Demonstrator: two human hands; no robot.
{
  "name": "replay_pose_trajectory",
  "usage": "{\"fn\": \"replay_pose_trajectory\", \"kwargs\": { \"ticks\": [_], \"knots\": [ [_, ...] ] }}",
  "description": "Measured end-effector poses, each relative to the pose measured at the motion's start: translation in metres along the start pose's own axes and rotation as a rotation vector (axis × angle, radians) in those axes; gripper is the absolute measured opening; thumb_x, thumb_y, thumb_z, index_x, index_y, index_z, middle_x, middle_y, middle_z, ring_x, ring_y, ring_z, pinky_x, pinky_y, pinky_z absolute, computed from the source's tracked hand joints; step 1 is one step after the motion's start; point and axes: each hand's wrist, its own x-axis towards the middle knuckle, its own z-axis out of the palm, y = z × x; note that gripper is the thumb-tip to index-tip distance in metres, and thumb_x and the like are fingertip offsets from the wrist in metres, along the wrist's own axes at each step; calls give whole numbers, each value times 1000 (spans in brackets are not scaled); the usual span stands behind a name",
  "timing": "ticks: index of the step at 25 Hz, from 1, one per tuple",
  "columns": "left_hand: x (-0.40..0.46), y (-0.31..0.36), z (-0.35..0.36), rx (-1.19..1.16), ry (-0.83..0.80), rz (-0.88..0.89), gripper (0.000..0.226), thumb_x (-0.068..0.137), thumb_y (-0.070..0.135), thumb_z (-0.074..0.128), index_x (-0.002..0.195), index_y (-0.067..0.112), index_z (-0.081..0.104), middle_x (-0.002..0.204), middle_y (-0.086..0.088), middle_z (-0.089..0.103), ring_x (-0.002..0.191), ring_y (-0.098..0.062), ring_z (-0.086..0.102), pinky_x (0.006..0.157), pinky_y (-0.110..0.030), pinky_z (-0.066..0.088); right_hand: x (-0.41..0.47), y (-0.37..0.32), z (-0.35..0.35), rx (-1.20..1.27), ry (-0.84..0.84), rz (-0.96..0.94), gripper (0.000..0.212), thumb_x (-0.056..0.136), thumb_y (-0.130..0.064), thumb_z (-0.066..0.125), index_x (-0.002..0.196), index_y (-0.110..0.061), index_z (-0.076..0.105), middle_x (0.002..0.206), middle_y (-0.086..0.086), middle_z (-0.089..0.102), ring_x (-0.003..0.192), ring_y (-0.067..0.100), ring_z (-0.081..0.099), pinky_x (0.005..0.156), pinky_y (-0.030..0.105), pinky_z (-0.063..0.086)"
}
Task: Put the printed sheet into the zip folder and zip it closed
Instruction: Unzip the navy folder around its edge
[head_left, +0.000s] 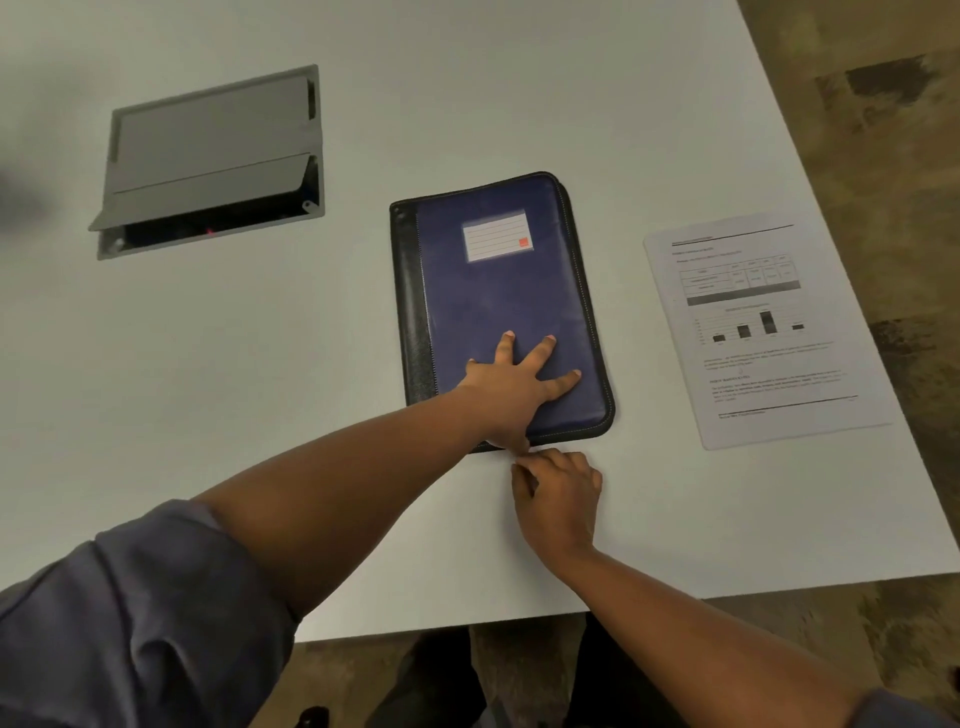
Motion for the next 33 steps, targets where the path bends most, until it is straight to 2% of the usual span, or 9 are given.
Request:
{"fn": "replay_pose_trajectory", "kwargs": {
  "ticks": [4,9,12,16,21,25,27,30,33],
  "knots": [
    [2,4,0,-20,31,-12,115,76,58,78,156,47,-4,167,0,-16,149,-53,-6,105,-76,32,-1,-4,2,16,1,44,5,85,-22,75,89,-20,76,84,-1,75,84,25,62,84,40,43],
    [0,-4,-3,-102,41,33,111,74,53,78,156,48,4,169,3,-8,150,-51,-2,103,-64,46,-3,-14,5,37,-19,59,5,86,-22,74,90,-20,77,83,0,74,84,23,61,82,34,34],
    [-2,-8,-6,-159,44,46,111,72,53,79,156,48,7,169,4,-5,151,-50,0,104,-63,46,-2,-29,9,9,-73,16,5,84,-19,75,81,-22,76,78,-2,72,82,21,61,77,33,31],
    [-2,-9,-8,-205,55,70,110,70,52,80,157,47,11,170,3,-2,150,-50,3,108,-64,41,-3,-55,21,-44,-127,-54,8,85,-20,74,78,-23,73,73,-3,70,76,18,63,73,33,36],
    [0,-14,-7,-241,80,102,108,69,55,78,156,46,14,170,1,0,150,-51,4,111,-65,36,-8,-77,38,-66,-217,-110,10,88,-23,66,86,-23,76,79,-5,72,77,15,63,77,36,46],
    [-1,-14,-4,-243,101,110,107,70,56,78,156,45,15,170,1,2,150,-50,4,111,-64,37,-15,-95,45,-67,-232,-143,12,78,-20,78,68,-21,71,61,-5,67,60,14,61,65,34,48],
    [-2,-13,-2,-224,110,104,106,72,56,78,157,44,15,170,1,1,150,-50,4,108,-63,41,-15,-96,46,-58,-216,-137,17,73,-20,84,64,-21,70,58,-5,67,56,13,61,61,30,43],
    [-4,-10,1,-160,128,92,105,74,56,76,158,42,14,170,2,0,151,-50,4,100,-59,49,-16,-89,46,-28,-197,-182,19,74,-19,84,64,-20,68,60,-4,67,56,14,63,62,29,41],
    [-3,-6,7,-104,149,66,103,77,57,75,158,42,14,170,2,-3,151,-48,3,96,-57,51,-15,-72,34,-18,-271,-250,7,83,-18,76,77,-16,73,73,-2,72,66,16,66,66,33,52]
  ]
}}
